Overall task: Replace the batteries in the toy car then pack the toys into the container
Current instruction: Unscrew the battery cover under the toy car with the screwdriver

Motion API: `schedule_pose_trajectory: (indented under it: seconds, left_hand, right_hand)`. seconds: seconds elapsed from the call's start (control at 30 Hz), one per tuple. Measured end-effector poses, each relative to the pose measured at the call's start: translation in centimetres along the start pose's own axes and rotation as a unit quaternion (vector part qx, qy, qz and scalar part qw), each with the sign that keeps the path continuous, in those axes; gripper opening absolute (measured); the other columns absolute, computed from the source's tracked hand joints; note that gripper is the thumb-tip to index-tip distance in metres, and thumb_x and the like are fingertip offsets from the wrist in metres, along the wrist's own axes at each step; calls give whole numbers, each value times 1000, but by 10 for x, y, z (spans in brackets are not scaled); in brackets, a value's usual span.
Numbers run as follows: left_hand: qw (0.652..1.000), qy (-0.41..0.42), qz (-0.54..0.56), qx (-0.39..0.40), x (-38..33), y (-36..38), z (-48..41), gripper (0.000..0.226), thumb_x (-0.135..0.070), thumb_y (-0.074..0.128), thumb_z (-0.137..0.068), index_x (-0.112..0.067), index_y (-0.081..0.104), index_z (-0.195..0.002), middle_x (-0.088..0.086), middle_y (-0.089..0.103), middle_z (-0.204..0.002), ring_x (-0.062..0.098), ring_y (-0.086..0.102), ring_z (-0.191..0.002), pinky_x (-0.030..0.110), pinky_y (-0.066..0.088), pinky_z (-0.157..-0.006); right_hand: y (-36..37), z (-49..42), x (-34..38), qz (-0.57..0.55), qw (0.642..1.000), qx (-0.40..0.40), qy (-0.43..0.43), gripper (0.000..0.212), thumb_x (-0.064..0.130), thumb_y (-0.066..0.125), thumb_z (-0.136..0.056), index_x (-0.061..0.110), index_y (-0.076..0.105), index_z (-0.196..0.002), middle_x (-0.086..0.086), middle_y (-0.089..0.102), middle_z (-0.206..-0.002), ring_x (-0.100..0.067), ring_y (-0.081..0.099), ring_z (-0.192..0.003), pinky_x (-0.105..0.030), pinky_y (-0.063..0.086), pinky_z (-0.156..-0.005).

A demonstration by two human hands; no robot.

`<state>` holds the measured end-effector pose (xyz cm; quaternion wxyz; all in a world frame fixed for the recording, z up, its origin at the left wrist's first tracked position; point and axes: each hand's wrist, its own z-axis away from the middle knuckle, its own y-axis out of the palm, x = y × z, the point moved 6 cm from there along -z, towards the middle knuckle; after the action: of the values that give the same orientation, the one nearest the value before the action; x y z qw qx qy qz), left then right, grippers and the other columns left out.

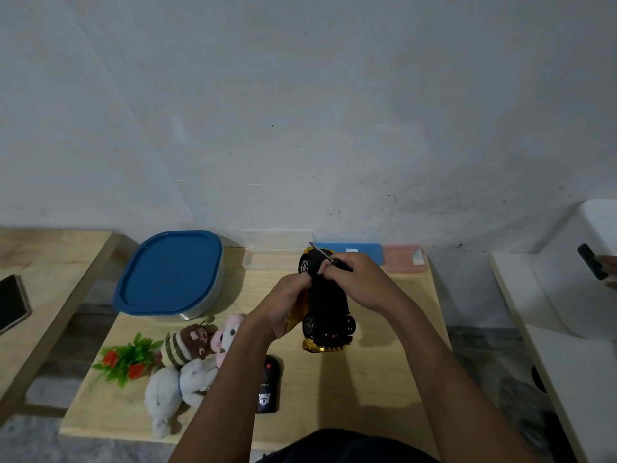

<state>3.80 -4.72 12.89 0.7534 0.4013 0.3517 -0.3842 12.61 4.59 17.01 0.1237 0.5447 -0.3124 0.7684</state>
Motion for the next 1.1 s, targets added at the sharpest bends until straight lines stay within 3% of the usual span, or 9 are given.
schedule_pose_trajectory:
  seconds: [0.07,0.17,0.27,0.37,0.47,0.6,0.83,0.97,1.1]
  left_hand:
    - [1000,16,16,3,-3,-1,0,44,-24,50,-78,-2,60,-115,17,62,-101,25,63,-92,34,56,-79]
    - [998,34,56,0,-7,-7,1,40,-24,49,-74,-6,62,-107,10,69,-89,20,68,-79,32,59,-70]
    - [996,47,75,-21,-11,-16,-1,37,-25,49,-72,-9,62,-102,6,71,-81,18,70,-74,32,60,-66]
    - [994,70,80,-36,-17,-21,-2,34,-27,50,-72,-10,63,-99,7,68,-84,20,66,-76,32,59,-66]
    - [992,91,74,-42,-22,-20,-3,31,-26,50,-71,-10,64,-93,5,68,-77,18,65,-71,28,58,-61]
    - [992,113,54,-26,-27,-17,-2,30,-27,51,-73,-12,66,-94,3,69,-77,17,66,-71,29,57,-64]
    - [991,127,36,-30,-27,-24,-7,38,-26,60,-71,-10,65,-105,4,70,-87,19,67,-78,33,58,-69]
    - [991,129,30,-36,-26,-28,-10,56,-33,66,-62,-5,62,-109,9,67,-90,21,67,-80,36,58,-73]
    - [990,136,32,-31,-26,-30,-13,54,-33,68,-62,-3,63,-107,9,67,-88,21,67,-81,35,59,-73]
  right_hand:
    - [-5,1,1,-48,999,-2,3,21,28,51,-92,29,72,-87,11,59,-74,-7,56,-71,-28,47,-70]
    - [-15,6,-2,-80,996,19,24,30,19,38,-99,21,68,-105,7,41,-62,-10,37,-57,-25,30,-56]
    - [-23,12,-4,-48,997,46,41,22,22,44,-101,23,64,-112,5,45,-67,-12,39,-61,-26,33,-56]
    - [-23,17,1,-37,995,78,38,23,29,49,-101,26,62,-119,3,49,-72,-5,41,-51,-19,34,-48]
    - [-22,16,1,18,996,74,52,22,36,45,-101,29,61,-115,6,51,-71,4,43,-42,-18,32,-48]
    - [-20,15,1,60,994,65,62,17,39,41,-100,27,52,-97,7,57,-72,-5,42,-53,-25,34,-58]
    - [-21,14,3,70,995,51,55,16,40,43,-99,28,51,-94,8,59,-74,0,44,-52,-26,36,-60]
    - [-25,14,6,83,994,45,53,17,40,44,-98,27,52,-93,8,60,-72,2,44,-47,-25,35,-56]
    - [-29,14,9,105,993,38,39,18,40,47,-97,24,55,-93,7,61,-72,-2,43,-49,-26,36,-57]
